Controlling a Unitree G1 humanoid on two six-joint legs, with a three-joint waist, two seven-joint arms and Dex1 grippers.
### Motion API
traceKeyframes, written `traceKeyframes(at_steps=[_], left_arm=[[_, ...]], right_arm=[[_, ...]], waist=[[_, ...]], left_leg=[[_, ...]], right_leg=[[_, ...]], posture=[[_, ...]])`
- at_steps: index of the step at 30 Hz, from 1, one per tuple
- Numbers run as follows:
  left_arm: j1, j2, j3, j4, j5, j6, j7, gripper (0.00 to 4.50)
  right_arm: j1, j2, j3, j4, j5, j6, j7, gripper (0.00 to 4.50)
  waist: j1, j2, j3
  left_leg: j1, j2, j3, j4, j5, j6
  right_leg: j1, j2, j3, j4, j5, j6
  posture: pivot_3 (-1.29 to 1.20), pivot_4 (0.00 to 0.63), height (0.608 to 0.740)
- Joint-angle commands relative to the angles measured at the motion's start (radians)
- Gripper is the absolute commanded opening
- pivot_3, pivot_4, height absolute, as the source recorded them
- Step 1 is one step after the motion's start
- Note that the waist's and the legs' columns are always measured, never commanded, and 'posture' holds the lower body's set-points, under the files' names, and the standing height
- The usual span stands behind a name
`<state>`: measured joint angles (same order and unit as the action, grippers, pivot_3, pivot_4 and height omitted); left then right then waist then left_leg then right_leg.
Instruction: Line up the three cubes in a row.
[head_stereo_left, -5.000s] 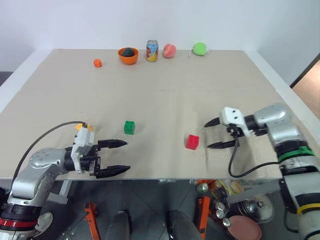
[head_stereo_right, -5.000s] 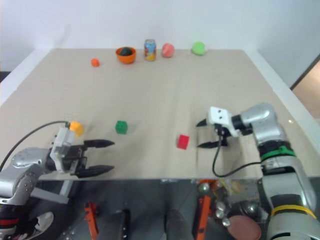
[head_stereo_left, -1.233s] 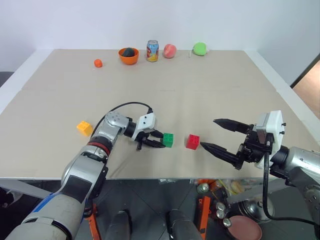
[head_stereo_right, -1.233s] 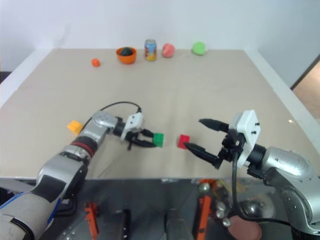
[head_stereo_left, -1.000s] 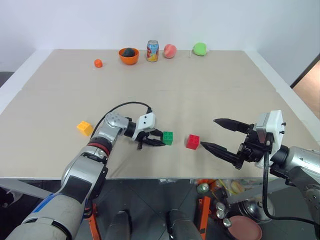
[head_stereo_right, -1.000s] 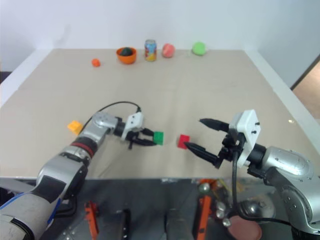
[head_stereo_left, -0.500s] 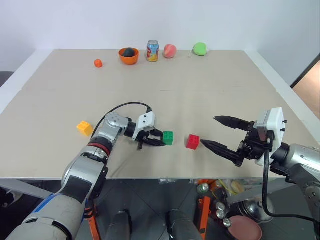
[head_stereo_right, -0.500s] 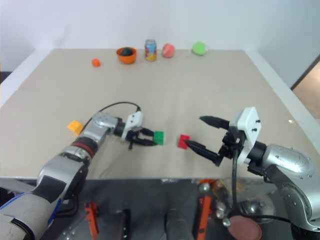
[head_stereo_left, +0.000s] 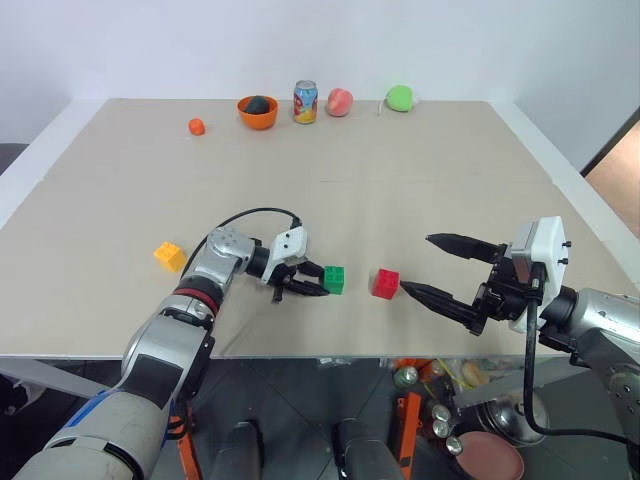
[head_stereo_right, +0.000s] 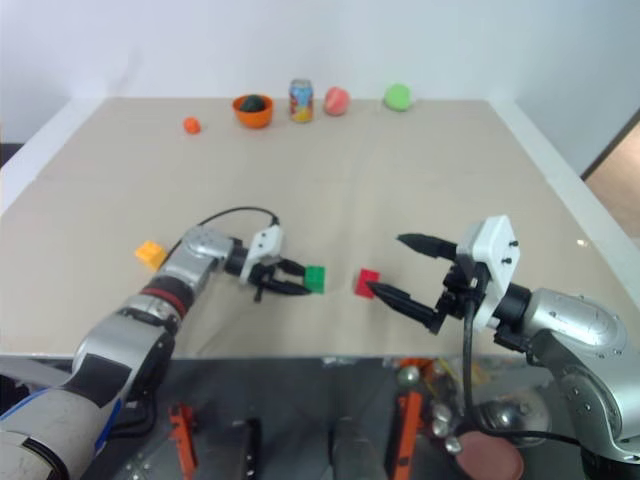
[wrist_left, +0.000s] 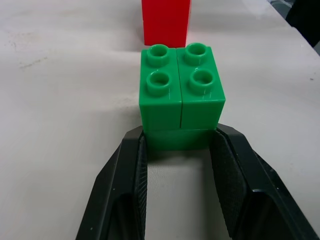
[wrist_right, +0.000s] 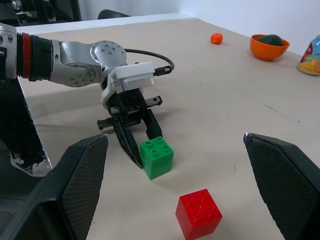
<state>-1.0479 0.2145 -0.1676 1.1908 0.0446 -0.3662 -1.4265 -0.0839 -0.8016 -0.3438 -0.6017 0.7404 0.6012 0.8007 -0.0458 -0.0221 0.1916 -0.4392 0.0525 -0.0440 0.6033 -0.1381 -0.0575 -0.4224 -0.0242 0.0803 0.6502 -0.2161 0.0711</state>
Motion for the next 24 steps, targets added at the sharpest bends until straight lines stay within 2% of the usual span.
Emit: traceKeyframes(at_steps=[1, 5, 7, 12, 19, 24], left_arm=[[0.01, 0.008, -0.012, -0.013, 0.022, -0.04, 0.011, 1.34], [0.012, 0.006, -0.012, -0.004, 0.031, -0.055, 0.03, 1.34], [0.009, 0.005, -0.008, 0.0, 0.03, -0.048, 0.037, 2.28], [0.009, 0.005, 0.008, -0.007, 0.014, -0.057, 0.05, 3.91], [0.021, 0.037, 0.031, -0.048, -0.031, -0.036, -0.052, 3.91], [0.053, 0.112, 0.004, -0.136, -0.062, -0.009, -0.181, 3.91]], right_arm=[[0.001, -0.005, -0.006, -0.017, 0.003, -0.014, -0.004, 4.5], [0.002, -0.005, -0.007, -0.02, 0.004, -0.014, -0.006, 4.5], [0.002, -0.005, -0.009, -0.02, 0.004, -0.014, -0.006, 4.5], [-0.005, -0.007, -0.006, -0.016, 0.003, -0.016, -0.003, 4.5], [-0.035, -0.016, 0.006, 0.007, 0.001, -0.023, 0.015, 4.5], [-0.064, -0.029, 0.015, 0.029, 0.0, -0.031, 0.039, 4.5]], waist=[[0.0, 0.0, 0.0], [0.0, 0.0, 0.0], [0.0, 0.0, 0.0], [0.0, 0.0, 0.0], [-0.001, 0.0, 0.0], [-0.002, 0.0, 0.0]], left_leg=[[0.0, 0.0, 0.0, 0.0, 0.0, 0.0], [0.0, 0.0, 0.0, 0.0, 0.0, 0.0], [0.001, 0.0, 0.0, 0.0, 0.0, 0.0], [0.001, 0.0, 0.0, 0.0, 0.0, 0.0], [0.001, 0.0, 0.0, 0.0, 0.0, 0.0], [0.001, 0.0, 0.0, 0.0, 0.0, 0.0]], right_leg=[[0.0, 0.0, 0.0, 0.0, 0.0, 0.0], [0.001, 0.0, 0.0, 0.0, 0.0, 0.0], [0.001, 0.0, 0.0, 0.0, 0.0, 0.0], [0.001, 0.0, 0.0, 0.0, 0.0, 0.0], [0.001, 0.0, 0.0, 0.0, 0.0, 0.0], [0.001, 0.0, 0.0, 0.0, 0.0, 0.0]], posture=[[0.0, 0.15, 0.74], [0.0, 0.15, 0.74], [0.0, 0.15, 0.74], [0.0, 0.15, 0.74], [0.0, 0.15, 0.74], [0.0, 0.15, 0.74]])
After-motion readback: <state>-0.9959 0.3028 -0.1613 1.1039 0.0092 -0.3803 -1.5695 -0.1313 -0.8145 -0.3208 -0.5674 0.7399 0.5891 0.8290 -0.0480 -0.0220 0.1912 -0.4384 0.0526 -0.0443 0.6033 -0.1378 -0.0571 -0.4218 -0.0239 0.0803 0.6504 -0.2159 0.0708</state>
